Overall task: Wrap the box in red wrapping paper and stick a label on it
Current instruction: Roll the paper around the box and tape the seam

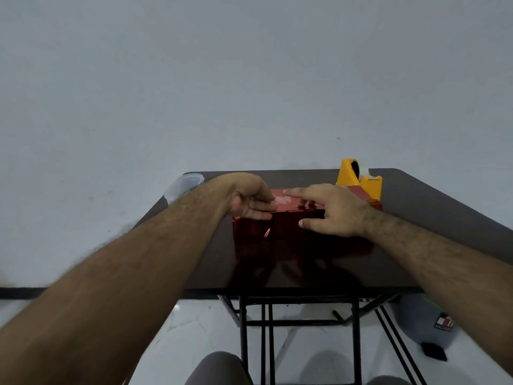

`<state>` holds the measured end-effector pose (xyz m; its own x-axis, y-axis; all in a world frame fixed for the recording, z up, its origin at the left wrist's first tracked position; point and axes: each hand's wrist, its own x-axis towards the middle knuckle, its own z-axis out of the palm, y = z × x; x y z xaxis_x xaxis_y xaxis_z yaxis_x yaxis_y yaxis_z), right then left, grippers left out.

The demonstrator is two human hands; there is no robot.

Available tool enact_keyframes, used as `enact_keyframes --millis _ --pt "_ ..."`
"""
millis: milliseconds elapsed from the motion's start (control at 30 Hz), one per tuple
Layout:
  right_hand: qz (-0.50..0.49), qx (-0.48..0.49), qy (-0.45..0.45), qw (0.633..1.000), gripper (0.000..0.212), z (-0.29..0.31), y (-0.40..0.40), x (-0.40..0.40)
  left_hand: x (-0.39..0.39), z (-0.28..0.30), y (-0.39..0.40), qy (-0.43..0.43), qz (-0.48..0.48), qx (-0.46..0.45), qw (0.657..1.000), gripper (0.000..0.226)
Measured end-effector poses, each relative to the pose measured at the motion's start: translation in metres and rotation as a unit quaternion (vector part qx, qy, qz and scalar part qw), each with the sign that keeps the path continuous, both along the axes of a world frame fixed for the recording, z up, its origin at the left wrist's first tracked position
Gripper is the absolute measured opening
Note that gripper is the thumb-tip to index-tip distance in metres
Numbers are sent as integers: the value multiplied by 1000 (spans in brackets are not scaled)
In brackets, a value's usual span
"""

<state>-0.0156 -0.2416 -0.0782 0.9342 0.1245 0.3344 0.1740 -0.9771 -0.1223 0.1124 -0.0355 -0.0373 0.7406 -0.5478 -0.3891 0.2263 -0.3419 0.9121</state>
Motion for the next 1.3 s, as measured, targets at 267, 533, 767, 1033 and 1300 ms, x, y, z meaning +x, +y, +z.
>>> enact_keyframes --millis 267,533,767,1033,1300 --pt "7 -38 0 999 76 2 1 0 1 6 -8 -52 -6 62 997 10" --pt "-8 -42 19 999 71 6 7 1 -3 14 -18 -96 -10 132 987 8" --pt "-14 -54 41 998 79 16 13 5 -6 20 -29 -193 -35 251 948 17" --pt "-18 -86 38 995 52 17 16 2 -17 20 -36 -276 -71 345 894 32" --pt "-26 -81 49 995 55 18 20 0 -15 40 -13 -416 -33 384 824 18"
